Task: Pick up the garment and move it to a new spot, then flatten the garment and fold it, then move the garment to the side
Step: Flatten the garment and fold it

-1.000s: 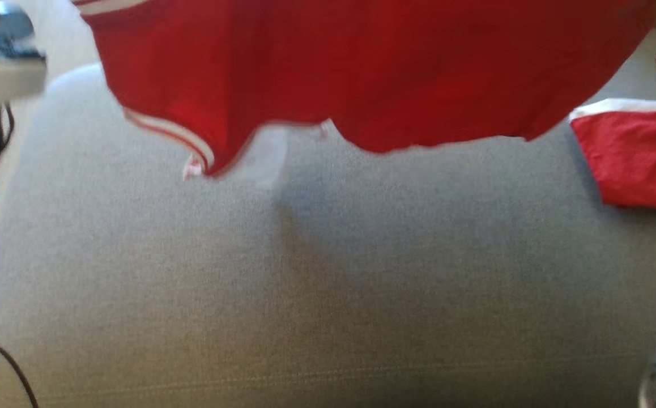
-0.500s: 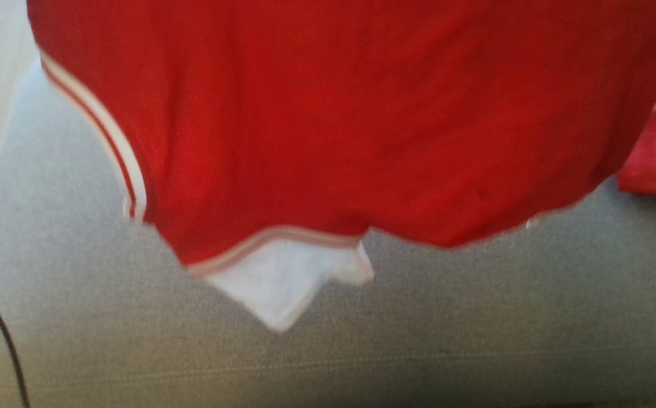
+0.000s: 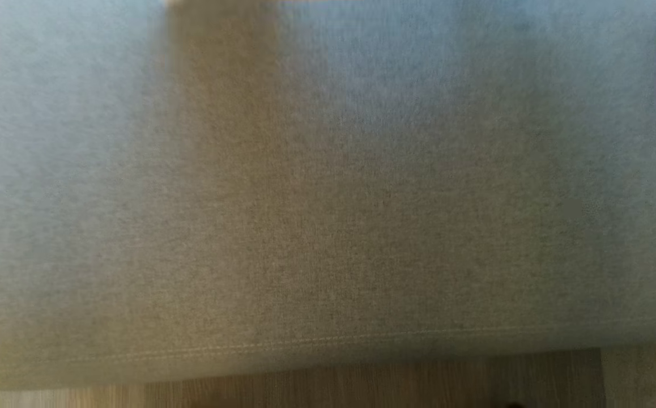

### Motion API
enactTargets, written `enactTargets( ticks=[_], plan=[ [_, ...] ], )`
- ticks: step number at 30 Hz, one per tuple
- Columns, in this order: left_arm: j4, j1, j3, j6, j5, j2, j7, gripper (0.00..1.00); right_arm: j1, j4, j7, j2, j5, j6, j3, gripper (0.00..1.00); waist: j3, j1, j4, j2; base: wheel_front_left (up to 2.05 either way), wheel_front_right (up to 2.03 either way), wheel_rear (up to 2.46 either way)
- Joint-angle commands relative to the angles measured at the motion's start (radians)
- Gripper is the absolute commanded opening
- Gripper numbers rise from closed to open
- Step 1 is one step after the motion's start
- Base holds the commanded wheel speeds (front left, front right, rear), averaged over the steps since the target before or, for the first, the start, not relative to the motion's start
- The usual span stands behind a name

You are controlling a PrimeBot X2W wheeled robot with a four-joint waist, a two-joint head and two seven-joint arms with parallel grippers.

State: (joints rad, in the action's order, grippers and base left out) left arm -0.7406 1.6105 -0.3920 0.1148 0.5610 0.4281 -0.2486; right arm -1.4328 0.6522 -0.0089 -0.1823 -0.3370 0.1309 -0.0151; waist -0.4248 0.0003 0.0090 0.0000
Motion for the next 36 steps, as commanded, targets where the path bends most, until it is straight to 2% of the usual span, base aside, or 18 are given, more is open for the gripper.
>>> enactTargets(
  ticks=[1,4,8,10,16,20,23,28,33,36],
  plan=[
    [0.042,0.083,0.053,-0.006,-0.015,0.046,-0.010,0.00,-0.068,-0.027,-0.050,0.010,0.021,0.000,-0.030,0.00,-0.095,-0.0003,-0.011,0.0000,0.00,0.00,0.00],
    [0.202,0.088,0.153,0.003,-0.059,0.033,-0.012,0.00,-0.114,0.003,-0.136,-0.010,0.057,0.000,-0.082,0.00,-0.177,-0.0003,-0.003,0.0000,0.00,0.00,0.00],
    [0.370,-0.070,0.223,0.014,-0.113,-0.012,-0.013,0.00,-0.113,0.075,-0.175,-0.038,0.058,0.000,-0.132,0.00,-0.247,-0.0003,0.029,0.0000,0.00,0.00,0.00],
    [0.461,-0.223,0.211,0.015,-0.092,-0.036,-0.013,0.00,-0.088,0.135,-0.196,-0.058,0.053,0.000,-0.153,0.00,-0.264,-0.0003,0.051,0.0000,0.00,0.00,0.00],
    [0.571,-0.515,0.146,0.016,-0.035,-0.039,-0.013,0.00,-0.023,0.266,-0.208,-0.089,0.044,0.000,-0.159,0.00,-0.246,-0.0003,0.081,0.0000,0.00,0.00,0.00],
    [0.647,-0.681,0.080,0.016,-0.005,-0.019,-0.013,0.00,0.041,0.336,-0.182,-0.106,0.055,0.000,-0.141,0.00,-0.203,-0.0003,0.086,0.0000,0.00,0.00,0.00],
    [0.702,-0.792,0.030,0.016,0.022,0.016,-0.013,0.00,0.108,0.359,-0.150,-0.107,0.049,0.000,-0.130,0.00,-0.159,-0.0003,0.084,0.0000,0.00,0.00,0.00],
    [0.772,-0.972,-0.026,0.016,0.036,0.075,-0.013,0.00,0.295,0.295,-0.114,-0.119,-0.012,0.000,-0.146,0.00,-0.067,-0.0003,0.084,0.0000,0.00,0.00,0.00],
    [0.799,-1.147,-0.051,0.016,0.065,0.112,-0.013,0.00,0.547,0.148,-0.056,-0.158,-0.104,0.000,-0.105,0.00,0.021,-0.0003,0.077,0.0000,0.00,0.00,0.00],
    [0.811,-1.234,-0.066,0.016,0.080,0.147,-0.013,0.00,0.701,0.015,-0.008,-0.166,-0.135,0.000,-0.068,0.00,0.064,-0.0003,0.067,0.0000,0.00,0.00,0.00]
  ],
)
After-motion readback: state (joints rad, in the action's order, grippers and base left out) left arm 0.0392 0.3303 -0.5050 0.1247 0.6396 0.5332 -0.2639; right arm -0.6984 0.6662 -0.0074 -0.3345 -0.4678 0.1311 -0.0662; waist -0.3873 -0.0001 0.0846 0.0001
